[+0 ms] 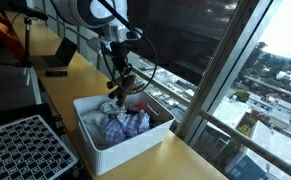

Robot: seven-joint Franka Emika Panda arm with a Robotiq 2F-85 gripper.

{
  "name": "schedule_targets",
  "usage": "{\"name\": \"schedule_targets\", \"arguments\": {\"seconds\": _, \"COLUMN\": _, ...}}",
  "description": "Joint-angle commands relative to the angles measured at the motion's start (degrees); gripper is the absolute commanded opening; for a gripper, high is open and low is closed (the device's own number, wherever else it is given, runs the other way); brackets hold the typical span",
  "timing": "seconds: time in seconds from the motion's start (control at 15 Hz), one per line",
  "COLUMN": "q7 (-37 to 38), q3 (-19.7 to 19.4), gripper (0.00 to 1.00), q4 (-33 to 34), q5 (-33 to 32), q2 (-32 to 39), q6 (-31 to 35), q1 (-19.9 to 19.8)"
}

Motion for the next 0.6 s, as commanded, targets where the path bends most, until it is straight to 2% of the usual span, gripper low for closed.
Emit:
{"name": "schedule_targets", "arguments": {"seconds": 0.0, "q7": 2.2, "q3": 3.0, "gripper": 0.02, "q4": 2.0, "q5": -2.1, "q2": -7.8, "q6": -6.2, "q1": 0.2}}
{"name": "schedule_targets", "arguments": {"seconds": 0.2, "q7": 3.6, "q3": 7.4, "gripper": 0.02, "q4": 6.5, "q5": -2.1, "q2": -8.8, "q6": -8.8, "q1": 1.2}}
{"name": "schedule_targets", "arguments": {"seconds": 0.53, "q7": 7.5, "q3": 13.7, "gripper": 0.02, "q4": 8.8, "q5": -2.7, "q2": -2.3, "q6": -7.0, "q1": 4.0}}
